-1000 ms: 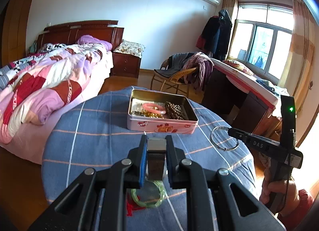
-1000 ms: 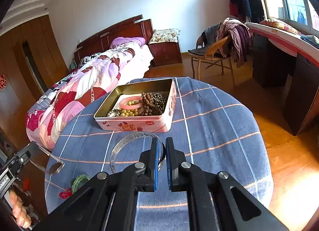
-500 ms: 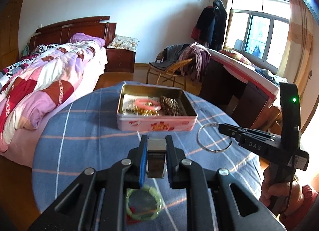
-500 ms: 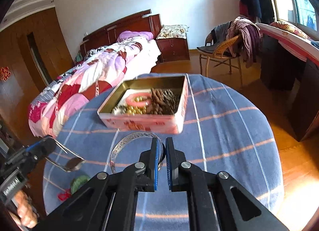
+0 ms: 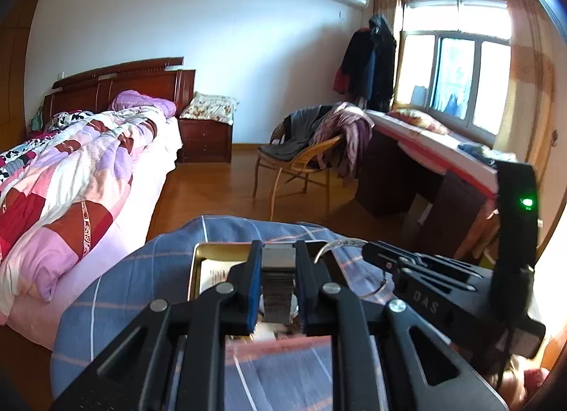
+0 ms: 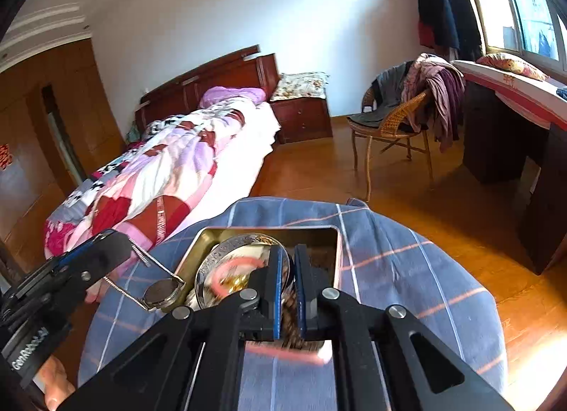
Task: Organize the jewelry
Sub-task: 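Carry the watch and silver bangle into the pink tin and open both tools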
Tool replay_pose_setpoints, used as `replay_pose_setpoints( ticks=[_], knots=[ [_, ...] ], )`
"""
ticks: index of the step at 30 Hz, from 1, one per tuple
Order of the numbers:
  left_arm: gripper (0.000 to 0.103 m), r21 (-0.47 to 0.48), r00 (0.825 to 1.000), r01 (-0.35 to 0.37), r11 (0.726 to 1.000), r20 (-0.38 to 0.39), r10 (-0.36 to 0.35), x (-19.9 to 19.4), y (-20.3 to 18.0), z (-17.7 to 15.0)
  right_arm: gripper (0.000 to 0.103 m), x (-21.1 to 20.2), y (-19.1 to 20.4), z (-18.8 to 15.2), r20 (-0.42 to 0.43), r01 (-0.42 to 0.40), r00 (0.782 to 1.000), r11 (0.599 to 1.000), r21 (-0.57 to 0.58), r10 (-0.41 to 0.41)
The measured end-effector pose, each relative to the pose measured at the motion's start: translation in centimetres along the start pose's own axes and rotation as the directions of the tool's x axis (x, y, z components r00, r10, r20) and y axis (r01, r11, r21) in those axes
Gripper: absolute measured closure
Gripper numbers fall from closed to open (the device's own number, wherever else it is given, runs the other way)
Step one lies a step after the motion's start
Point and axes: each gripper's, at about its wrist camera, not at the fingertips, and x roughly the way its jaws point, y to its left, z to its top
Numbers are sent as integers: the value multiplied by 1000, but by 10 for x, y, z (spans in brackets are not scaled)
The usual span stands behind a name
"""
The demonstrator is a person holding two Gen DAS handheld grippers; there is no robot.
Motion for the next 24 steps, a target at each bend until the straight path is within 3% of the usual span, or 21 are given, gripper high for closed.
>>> replay_pose_setpoints(
  ticks=[10, 24],
  knots=[
    [85, -21, 991, -64, 998, -118, 61, 62, 15, -11, 97, 64, -8, 0, -84, 51, 995, 999, -6, -51],
    [85, 7, 963, -126, 992, -238, 124, 101, 16, -26, 97, 97, -17, -18, -148, 70, 986, 998, -1, -70]
  ],
)
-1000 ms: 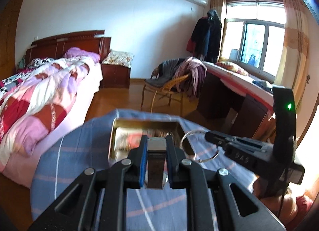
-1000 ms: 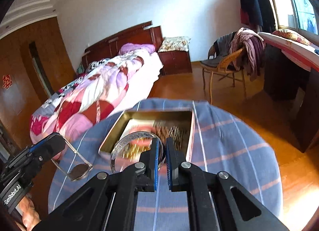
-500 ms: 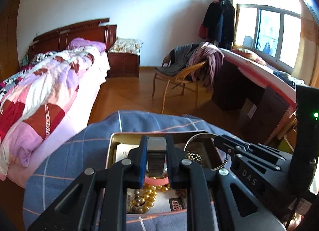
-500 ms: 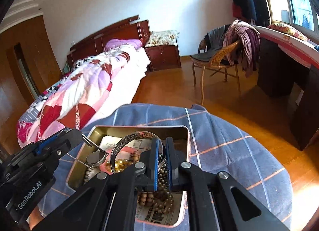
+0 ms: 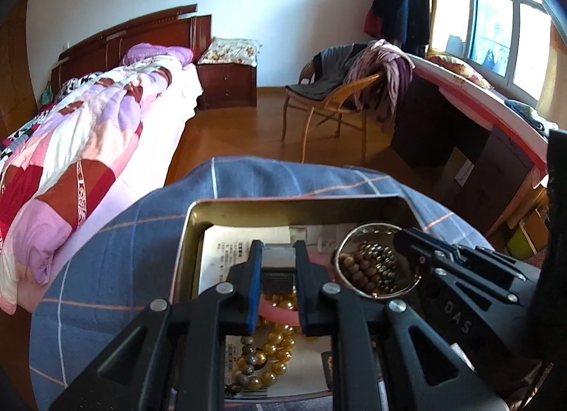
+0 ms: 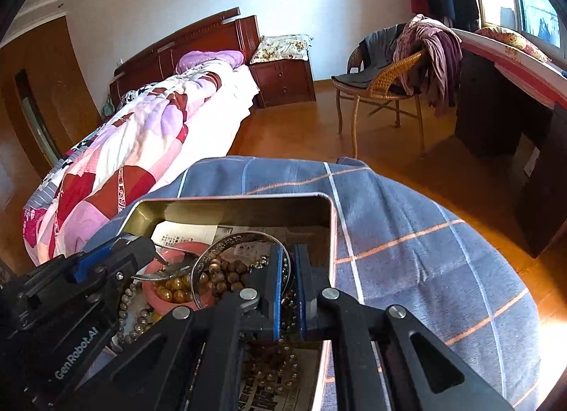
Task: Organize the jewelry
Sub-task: 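Carry the watch and silver bangle into the pink tin and open both tools, then grasp the green jade bangle with the right tool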
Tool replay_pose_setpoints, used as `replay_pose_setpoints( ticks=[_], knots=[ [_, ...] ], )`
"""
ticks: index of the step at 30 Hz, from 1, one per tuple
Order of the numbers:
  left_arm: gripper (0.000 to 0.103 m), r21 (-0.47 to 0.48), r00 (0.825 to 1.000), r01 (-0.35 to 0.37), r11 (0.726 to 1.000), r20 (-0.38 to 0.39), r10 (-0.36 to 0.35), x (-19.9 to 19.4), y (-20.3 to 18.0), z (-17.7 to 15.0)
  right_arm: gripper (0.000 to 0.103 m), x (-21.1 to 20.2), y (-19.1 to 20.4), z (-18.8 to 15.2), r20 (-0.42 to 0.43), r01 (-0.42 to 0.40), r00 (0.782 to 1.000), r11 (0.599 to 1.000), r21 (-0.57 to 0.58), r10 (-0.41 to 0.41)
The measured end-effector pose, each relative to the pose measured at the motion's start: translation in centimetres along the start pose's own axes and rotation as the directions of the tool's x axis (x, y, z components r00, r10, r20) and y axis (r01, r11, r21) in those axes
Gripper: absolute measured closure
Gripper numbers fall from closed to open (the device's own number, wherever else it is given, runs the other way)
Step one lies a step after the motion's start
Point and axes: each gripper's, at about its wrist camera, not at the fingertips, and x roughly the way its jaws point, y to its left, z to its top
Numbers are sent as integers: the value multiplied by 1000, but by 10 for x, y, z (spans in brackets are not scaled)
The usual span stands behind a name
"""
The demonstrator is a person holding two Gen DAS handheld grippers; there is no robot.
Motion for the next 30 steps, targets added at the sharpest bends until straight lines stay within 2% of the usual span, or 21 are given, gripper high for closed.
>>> replay_pose_setpoints(
  ticks=[7, 9, 10, 11, 12, 14, 16, 23, 30],
  knots=[
    [85, 10, 998, -46, 999, -36, 46, 6, -5, -2, 96, -4, 2, -1, 8, -9, 1000, 1000, 15, 9],
    [70, 1, 997, -76, 997, -30, 76, 0, -4, -2, 93, -13, 2, 2, 10, -28, 1000, 999, 20, 28],
    [43, -4, 996, -91, 996, -23, 91, -5, -4, -1, 86, -19, 2, 3, 16, -37, 999, 999, 22, 37],
    [23, -13, 995, -101, 995, -4, 101, -13, -3, 0, 76, -25, 1, 5, 28, -44, 999, 999, 25, 44],
    [20, -23, 993, -118, 993, 18, 119, -18, -1, 1, 70, -35, 0, 5, 49, -31, 998, 999, 31, 30],
    [19, -34, 991, -123, 992, 39, 124, -31, 1, 1, 49, -47, -3, 5, 74, -29, 997, 999, 45, 26],
    [16, -43, 991, -132, 990, 30, 133, -39, 4, 0, 38, -61, -5, 2, 94, -44, 995, 997, 63, 38],
    [4, -23, 976, -205, 978, 64, 206, -74, 5, -16, 38, -99, 1, -21, 93, -68, 994, 995, 75, 61],
    [3, -17, 970, -230, 973, 75, 231, -106, 3, -36, 38, -134, 10, -57, 88, -79, 993, 996, 51, 74]
  ],
)
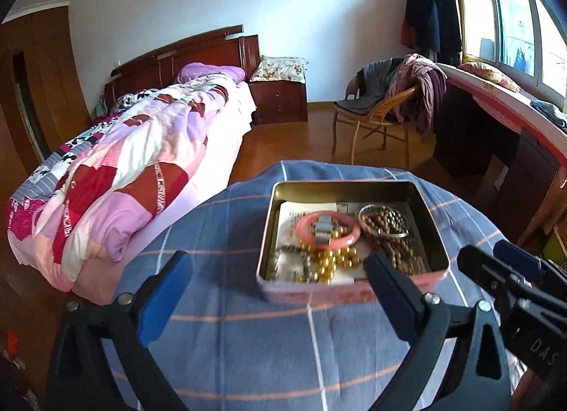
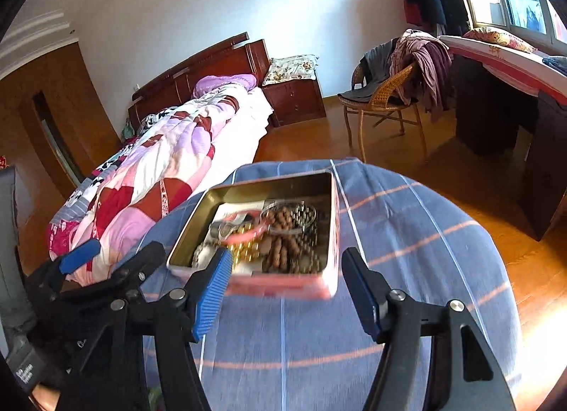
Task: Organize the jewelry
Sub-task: 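Grasp the green jade bangle with the right tool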
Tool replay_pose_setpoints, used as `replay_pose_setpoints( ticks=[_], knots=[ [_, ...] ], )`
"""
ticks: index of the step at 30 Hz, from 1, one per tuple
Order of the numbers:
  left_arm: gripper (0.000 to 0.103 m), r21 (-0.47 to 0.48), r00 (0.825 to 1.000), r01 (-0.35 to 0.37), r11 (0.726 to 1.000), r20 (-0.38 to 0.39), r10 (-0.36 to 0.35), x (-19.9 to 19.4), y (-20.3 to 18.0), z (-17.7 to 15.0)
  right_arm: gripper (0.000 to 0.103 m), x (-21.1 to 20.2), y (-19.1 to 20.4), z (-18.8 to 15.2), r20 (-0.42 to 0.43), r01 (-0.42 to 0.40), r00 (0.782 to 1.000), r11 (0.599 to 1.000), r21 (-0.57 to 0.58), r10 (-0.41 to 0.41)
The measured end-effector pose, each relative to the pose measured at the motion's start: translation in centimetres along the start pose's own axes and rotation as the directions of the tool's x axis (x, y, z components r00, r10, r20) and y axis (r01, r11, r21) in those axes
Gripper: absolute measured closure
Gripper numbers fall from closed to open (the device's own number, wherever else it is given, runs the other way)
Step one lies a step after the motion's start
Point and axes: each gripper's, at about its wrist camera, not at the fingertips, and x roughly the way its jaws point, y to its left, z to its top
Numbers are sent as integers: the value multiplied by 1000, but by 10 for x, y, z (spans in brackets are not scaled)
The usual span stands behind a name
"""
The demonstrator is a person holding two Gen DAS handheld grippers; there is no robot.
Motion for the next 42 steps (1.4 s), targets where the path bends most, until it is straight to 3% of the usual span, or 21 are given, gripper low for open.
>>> replay_pose_setpoints(
  ticks=[11, 24, 33, 42],
  knots=[
    [0, -15, 998, -56, 998, 39, 56, -46, 11, -34, 38, -46, 4, -40, -6, -26, 1000, 1000, -6, 26],
    [0, -19, 992, -111, 994, 56, 112, -87, 42, -109, 38, -70, 19, -85, -21, -48, 999, 996, -81, 46],
    [0, -24, 991, -134, 991, 5, 135, -92, 72, -153, 38, -58, 38, -112, -104, -128, 988, 983, -134, 114],
    [0, -44, 992, -123, 991, -32, 121, -86, 87, -166, 38, -21, 79, -127, -227, -202, 963, 950, -237, 148]
  ],
)
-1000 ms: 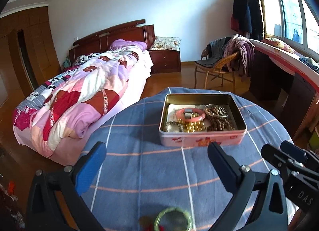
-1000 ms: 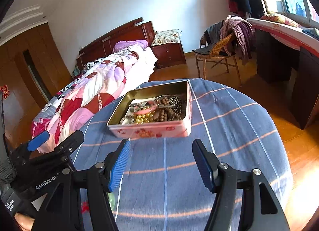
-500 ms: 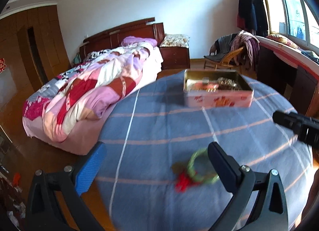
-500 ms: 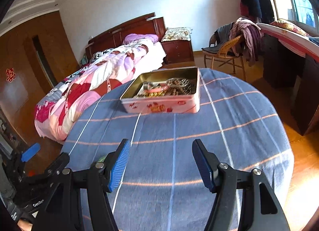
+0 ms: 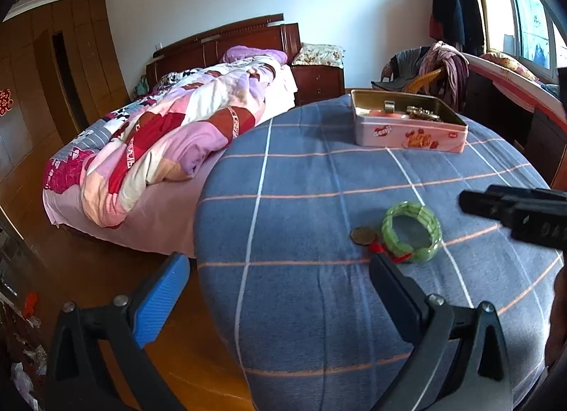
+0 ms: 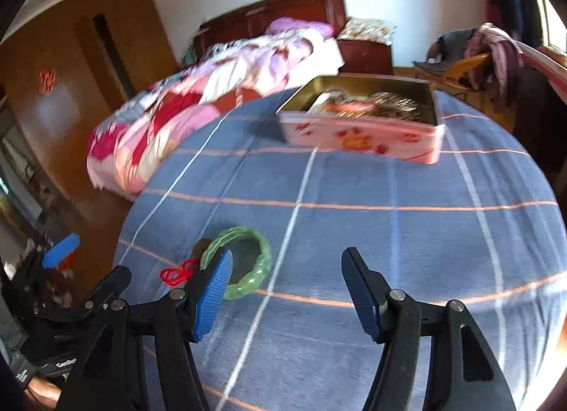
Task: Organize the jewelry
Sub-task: 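Grasp the green jade bangle with the right tool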
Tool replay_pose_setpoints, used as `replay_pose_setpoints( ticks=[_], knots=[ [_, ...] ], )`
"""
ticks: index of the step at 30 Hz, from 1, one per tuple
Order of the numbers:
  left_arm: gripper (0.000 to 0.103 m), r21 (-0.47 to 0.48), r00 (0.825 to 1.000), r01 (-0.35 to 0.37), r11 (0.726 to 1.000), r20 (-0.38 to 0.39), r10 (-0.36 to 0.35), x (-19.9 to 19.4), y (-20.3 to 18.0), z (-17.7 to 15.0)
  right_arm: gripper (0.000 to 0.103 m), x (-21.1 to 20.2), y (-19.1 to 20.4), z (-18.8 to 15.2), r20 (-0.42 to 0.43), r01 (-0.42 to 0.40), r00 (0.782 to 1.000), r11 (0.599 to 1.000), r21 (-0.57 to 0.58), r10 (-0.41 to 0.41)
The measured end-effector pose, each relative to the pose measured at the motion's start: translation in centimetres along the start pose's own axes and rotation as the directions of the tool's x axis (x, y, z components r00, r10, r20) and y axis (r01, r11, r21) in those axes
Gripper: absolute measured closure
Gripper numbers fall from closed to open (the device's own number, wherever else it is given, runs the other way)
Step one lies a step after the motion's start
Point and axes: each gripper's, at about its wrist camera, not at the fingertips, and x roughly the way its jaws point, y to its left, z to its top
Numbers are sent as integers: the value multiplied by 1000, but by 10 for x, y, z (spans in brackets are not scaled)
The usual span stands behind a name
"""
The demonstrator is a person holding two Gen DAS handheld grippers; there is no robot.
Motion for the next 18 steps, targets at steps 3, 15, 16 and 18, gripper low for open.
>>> replay_pose_setpoints(
  ticks=[3, 15, 16, 18],
  knots=[
    [0, 2, 1000, -3, 1000, -17, 3, 3, 0, 0, 38, 20, 11, -2, -46, 9, 999, 1000, -28, -10],
    [0, 42, 998, 25, 999, -52, -23, 8, -14, 5, 96, 44, 18, -3, -105, 84, 990, 991, -99, -94],
    [0, 44, 998, 26, 999, -50, -24, 8, -15, 6, 97, 40, 14, -2, -93, 88, 991, 992, -85, -95],
    [0, 45, 998, 30, 999, -49, -28, 8, -16, 7, 97, 30, 3, 2, -66, 89, 994, 995, -45, -92]
  ],
)
